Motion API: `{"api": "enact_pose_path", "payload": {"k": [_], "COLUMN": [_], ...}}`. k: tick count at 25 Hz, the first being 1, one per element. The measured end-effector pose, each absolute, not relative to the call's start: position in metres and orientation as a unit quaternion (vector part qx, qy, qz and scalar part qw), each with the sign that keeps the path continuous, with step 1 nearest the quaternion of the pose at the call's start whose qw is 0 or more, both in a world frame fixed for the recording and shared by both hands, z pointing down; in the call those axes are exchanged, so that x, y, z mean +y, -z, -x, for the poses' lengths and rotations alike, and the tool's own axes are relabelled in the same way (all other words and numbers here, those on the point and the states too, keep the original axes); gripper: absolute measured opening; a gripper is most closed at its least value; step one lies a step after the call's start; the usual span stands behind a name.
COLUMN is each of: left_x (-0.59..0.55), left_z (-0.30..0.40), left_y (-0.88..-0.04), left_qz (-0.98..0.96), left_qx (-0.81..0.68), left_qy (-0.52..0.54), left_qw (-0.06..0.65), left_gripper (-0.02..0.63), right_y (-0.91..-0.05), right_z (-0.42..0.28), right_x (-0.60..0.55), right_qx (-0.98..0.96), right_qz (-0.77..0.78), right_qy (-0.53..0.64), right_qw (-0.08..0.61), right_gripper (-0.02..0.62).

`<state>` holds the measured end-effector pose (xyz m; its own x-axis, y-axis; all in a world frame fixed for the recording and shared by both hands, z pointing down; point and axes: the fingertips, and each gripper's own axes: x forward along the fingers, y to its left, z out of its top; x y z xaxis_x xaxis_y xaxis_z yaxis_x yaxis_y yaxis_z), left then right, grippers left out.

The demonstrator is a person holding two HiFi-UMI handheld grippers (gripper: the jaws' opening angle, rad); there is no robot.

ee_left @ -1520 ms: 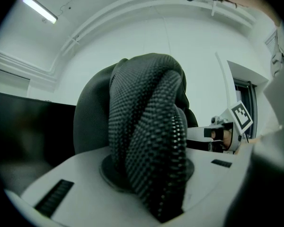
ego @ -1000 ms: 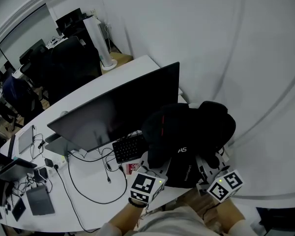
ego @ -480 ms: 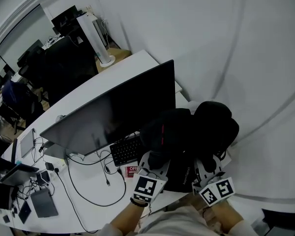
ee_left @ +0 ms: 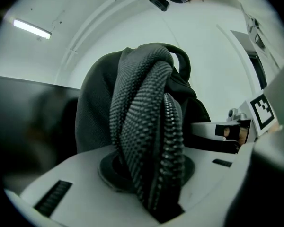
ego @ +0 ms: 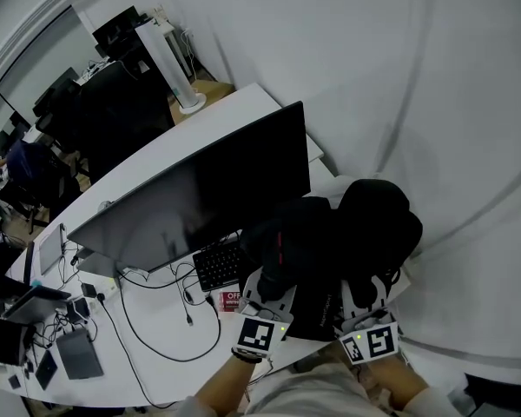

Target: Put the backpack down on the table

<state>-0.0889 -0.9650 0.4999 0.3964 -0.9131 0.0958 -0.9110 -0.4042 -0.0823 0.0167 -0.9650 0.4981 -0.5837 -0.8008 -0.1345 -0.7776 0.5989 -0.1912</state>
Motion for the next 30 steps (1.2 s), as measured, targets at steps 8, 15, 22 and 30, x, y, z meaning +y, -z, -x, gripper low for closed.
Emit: {"api": "enact_pose_path", "payload": {"k": [8,15,22,30], "left_x": [-0.949,-0.908,-0.856,-0.782], "left_z": [0.096,0.098,0.099,0.107], "left_y": [-0.507,-0.513,-0.512,-0.496], "left_qz": [0.842,0.861,0.882,0.899], "left_qx": [0.533,0.501,0.460,0.425], "left_qy": [0.066,0.075,0.088,0.081], "left_qw": [0.036,0.042,0.043,0.069], "left_gripper": [0.089,0.107,0.138,0.302], "right_y": [-0.499,-0.505,-0.501,-0.512], "right_z": [-0.012,-0.010,-0.006,-0.002], "right_x": [-0.948,-0.905,-0.852,-0.786], "right_qx": [0.892,0.892,0.883,0.876], "right_qz": [0.435,0.441,0.460,0.477], "right_qy": [0.063,0.051,0.045,0.032], "right_qw": [0.104,0.088,0.082,0.058], "right_gripper": [0.087,0.095,0.104,0.137]}}
